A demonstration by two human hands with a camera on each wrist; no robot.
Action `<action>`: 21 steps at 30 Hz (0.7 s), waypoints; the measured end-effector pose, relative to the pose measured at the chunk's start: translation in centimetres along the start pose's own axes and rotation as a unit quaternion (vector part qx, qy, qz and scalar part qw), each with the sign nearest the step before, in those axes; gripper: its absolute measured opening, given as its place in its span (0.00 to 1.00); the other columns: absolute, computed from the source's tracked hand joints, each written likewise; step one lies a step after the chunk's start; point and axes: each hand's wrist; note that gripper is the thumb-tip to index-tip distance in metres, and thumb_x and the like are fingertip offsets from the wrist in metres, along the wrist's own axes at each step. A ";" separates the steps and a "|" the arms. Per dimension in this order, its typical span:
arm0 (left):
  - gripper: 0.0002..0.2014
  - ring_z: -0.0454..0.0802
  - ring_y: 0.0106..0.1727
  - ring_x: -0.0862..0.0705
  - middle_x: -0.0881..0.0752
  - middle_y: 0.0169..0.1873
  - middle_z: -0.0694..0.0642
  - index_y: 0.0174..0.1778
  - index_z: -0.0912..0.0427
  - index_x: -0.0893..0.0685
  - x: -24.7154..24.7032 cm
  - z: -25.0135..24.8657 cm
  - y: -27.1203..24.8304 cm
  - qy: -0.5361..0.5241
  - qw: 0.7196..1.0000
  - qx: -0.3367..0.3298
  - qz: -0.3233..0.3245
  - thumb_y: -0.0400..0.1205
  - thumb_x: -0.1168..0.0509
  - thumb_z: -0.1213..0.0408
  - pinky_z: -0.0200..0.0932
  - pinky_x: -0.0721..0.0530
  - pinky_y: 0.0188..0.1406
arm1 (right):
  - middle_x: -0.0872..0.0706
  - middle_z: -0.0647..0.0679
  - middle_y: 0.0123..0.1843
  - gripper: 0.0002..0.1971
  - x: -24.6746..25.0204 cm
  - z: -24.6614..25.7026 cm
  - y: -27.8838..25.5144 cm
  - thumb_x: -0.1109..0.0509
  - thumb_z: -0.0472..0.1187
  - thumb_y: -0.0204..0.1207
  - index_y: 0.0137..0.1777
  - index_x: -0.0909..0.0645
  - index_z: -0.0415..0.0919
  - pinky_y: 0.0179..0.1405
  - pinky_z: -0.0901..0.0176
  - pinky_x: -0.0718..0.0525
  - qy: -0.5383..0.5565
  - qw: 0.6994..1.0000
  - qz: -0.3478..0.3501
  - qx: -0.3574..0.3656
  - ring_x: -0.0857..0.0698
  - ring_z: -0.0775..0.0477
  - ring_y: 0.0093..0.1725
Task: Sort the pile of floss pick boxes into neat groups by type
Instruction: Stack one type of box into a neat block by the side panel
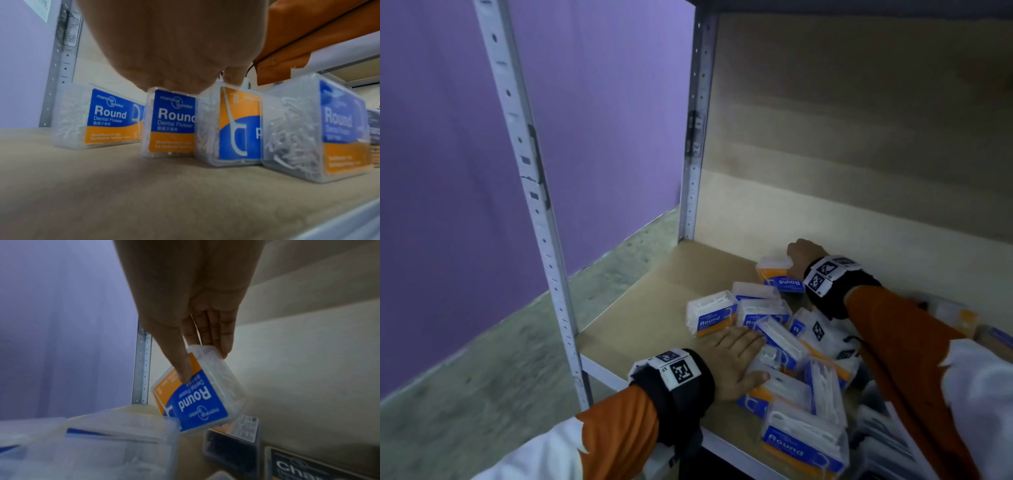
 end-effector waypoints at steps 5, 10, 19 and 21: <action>0.31 0.50 0.85 0.54 0.50 0.84 0.54 0.84 0.57 0.53 -0.2 0.4 -0.1 -0.026 1.000 0.000 -0.003 0.88 0.55 0.46 0.49 0.63 0.82 | 0.22 0.35 0.69 0.09 -1.1 0.9 0.9 0.39 0.35 0.82 0.57 0.21 0.33 0.61 0.59 0.20 -0.062 0.997 0.054 0.004 0.20 0.41 0.68; 0.32 0.49 0.85 0.54 0.50 0.84 0.53 0.84 0.57 0.53 -0.3 0.4 0.0 -0.028 1.000 -0.001 -0.004 0.87 0.55 0.46 0.49 0.63 0.82 | 0.17 0.37 0.65 0.17 -2.8 0.3 2.1 0.37 0.36 0.80 0.67 0.23 0.30 0.58 0.56 0.16 -0.093 0.993 0.074 0.028 0.15 0.41 0.63; 0.31 0.48 0.85 0.56 0.51 0.84 0.53 0.84 0.57 0.54 -0.1 0.4 0.0 -0.025 1.000 0.002 0.006 0.88 0.56 0.46 0.48 0.64 0.82 | 0.18 0.37 0.65 0.19 -3.3 -0.2 2.3 0.37 0.36 0.79 0.68 0.28 0.31 0.48 0.55 0.18 -0.065 0.994 0.087 0.030 0.16 0.40 0.62; 0.31 0.48 0.85 0.56 0.52 0.84 0.53 0.84 0.56 0.54 -0.1 0.5 0.0 -0.020 1.000 0.002 0.012 0.88 0.56 0.46 0.47 0.65 0.82 | 0.21 0.35 0.69 0.19 -3.3 0.0 2.4 0.39 0.36 0.82 0.71 0.30 0.29 0.56 0.55 0.20 -0.061 0.993 0.095 0.022 0.19 0.40 0.67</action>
Point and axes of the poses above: each hand's wrist, its own y-axis towards the middle knuckle, its own x-axis out of the back of the hand, z = x × y
